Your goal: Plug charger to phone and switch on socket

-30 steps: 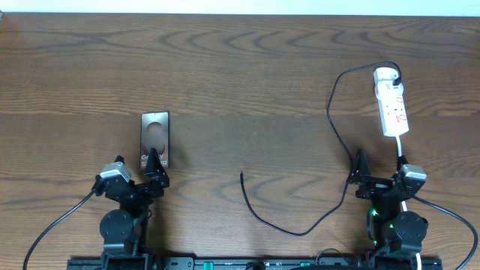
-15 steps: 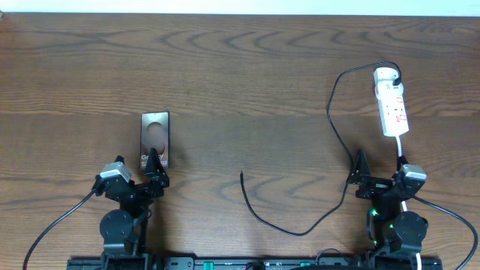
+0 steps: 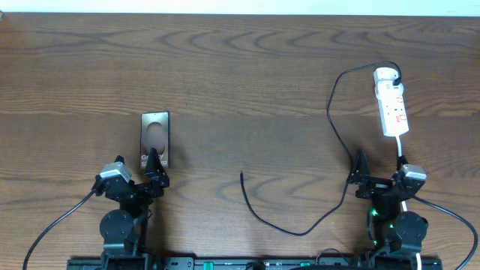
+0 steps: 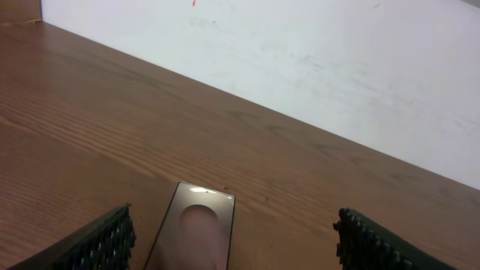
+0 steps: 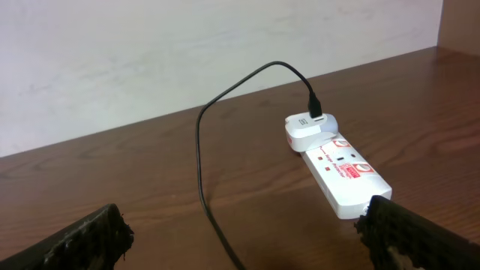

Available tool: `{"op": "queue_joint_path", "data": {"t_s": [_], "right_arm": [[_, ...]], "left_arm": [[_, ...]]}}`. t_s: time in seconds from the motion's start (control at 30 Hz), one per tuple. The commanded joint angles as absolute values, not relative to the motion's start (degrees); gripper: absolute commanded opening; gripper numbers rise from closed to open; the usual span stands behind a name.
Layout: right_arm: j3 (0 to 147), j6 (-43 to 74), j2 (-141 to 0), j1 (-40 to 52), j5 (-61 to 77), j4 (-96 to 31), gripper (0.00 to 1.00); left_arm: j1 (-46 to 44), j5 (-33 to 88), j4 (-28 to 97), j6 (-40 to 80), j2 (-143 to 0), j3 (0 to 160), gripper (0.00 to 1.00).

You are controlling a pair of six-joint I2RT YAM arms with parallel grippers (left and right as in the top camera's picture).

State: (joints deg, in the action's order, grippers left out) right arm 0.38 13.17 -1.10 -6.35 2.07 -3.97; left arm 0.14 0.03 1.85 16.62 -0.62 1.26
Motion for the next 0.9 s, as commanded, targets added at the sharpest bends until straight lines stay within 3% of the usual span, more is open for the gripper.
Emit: {"op": "queue_joint_path", "data": {"t_s": [0.0,0.67,0.87], "right_arm": [[0.3,12.6,-1.1,-5.8,1.6,-4.3,0.99],[0.3,12.6,-1.1,-5.8,1.6,-4.3,0.99],[0.3,12.6,-1.1,-5.8,1.6,-4.3,0.99]], "left_arm": [[0.0,-1.1,4.3,16.1,-0.6,0.3,0.84],[0.0,-0.9,0.8,16.1,-0.6,1.1,0.84],[0.0,-1.3,1.5,9.7,-3.0,7.6,0.84]]}}
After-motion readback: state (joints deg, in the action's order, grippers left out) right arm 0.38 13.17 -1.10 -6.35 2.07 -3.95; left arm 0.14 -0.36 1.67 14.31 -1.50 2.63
